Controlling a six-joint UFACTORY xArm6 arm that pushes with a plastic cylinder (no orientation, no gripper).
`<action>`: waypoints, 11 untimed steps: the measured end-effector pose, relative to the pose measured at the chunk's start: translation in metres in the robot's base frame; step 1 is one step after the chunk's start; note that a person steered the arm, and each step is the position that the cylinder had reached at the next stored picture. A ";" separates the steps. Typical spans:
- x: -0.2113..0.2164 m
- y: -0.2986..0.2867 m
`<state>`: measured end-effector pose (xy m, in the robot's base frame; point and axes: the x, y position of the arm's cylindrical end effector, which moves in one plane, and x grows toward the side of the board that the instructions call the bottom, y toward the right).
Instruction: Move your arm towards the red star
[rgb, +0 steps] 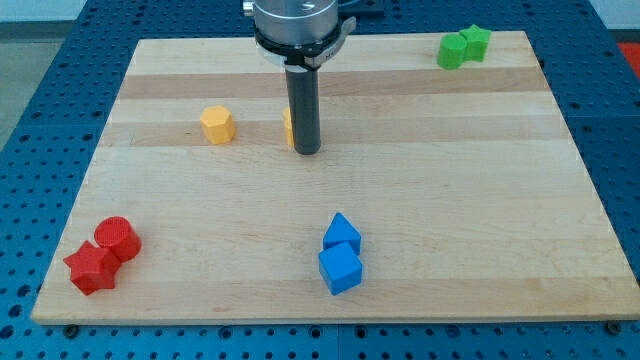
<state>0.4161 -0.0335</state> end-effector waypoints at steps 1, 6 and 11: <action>0.035 0.000; 0.202 -0.108; 0.201 -0.214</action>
